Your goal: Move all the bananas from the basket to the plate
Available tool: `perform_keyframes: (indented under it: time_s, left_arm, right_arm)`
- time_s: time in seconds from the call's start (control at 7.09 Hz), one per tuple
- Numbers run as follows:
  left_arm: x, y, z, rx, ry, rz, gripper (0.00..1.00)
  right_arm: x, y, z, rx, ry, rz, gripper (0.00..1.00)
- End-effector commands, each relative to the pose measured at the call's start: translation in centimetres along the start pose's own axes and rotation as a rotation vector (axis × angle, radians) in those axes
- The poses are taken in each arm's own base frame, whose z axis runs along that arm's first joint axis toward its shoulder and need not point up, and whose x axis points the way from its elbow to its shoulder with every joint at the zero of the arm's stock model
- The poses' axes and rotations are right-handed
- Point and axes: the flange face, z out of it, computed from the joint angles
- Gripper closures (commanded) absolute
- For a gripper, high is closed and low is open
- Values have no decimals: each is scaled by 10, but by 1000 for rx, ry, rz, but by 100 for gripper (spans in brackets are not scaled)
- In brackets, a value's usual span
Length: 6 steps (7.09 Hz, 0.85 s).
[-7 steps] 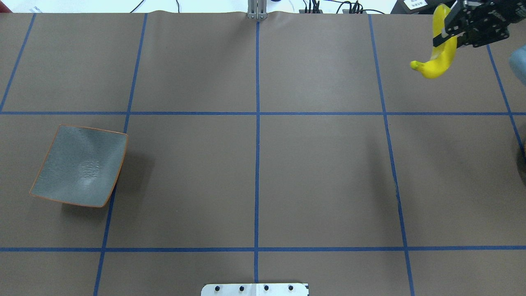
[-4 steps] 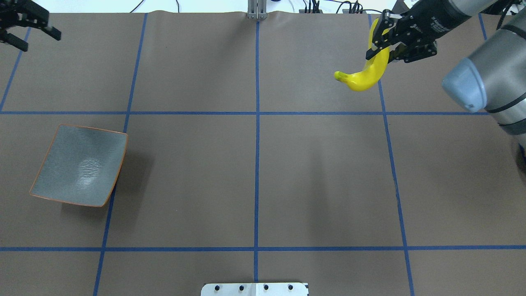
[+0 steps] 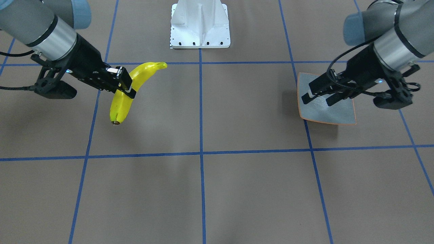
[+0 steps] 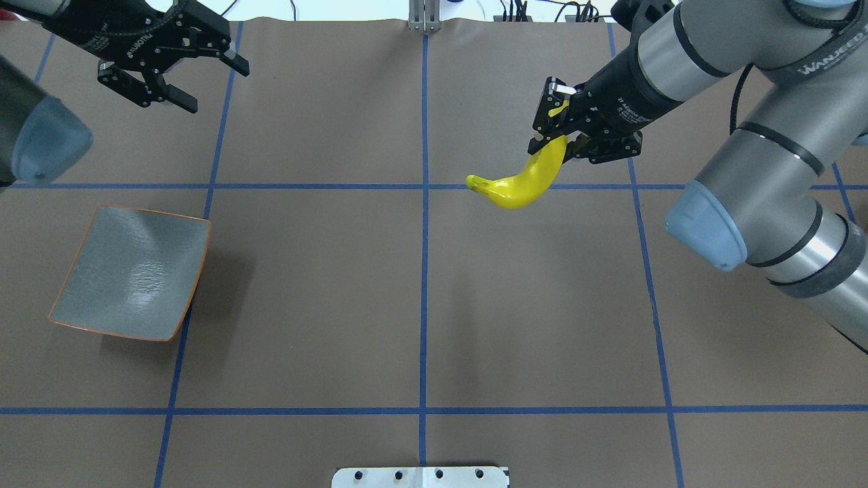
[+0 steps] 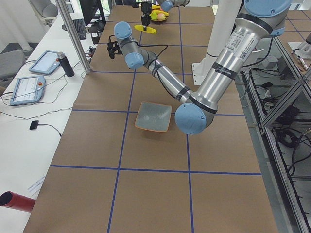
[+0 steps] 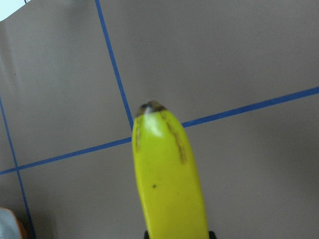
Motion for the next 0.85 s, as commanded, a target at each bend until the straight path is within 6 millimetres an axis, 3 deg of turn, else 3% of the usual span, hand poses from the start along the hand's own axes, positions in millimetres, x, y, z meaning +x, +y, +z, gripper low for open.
perform_keyframes:
  time_s: [0.0,0.14,0.28,0.42,0.7]
  left_arm:
    - [39,28,8,-31,92,-56,0]
    - [53,47,21,-70,113,-13,0]
    - [63,70,35,-112,121,15,0]
    - [69,88,40,-141,130,38,0]
    - [71,99,47,-170,153,105,1]
  right_arm:
    - [-38,49,16,-13,-38,54,100]
    - [-55,75,32,-22,-47,33,100]
    - [-64,86,37,-28,-56,17,100]
    - [-69,89,35,-33,-65,-7,100]
    - [-67,88,37,-37,-72,-65,100]
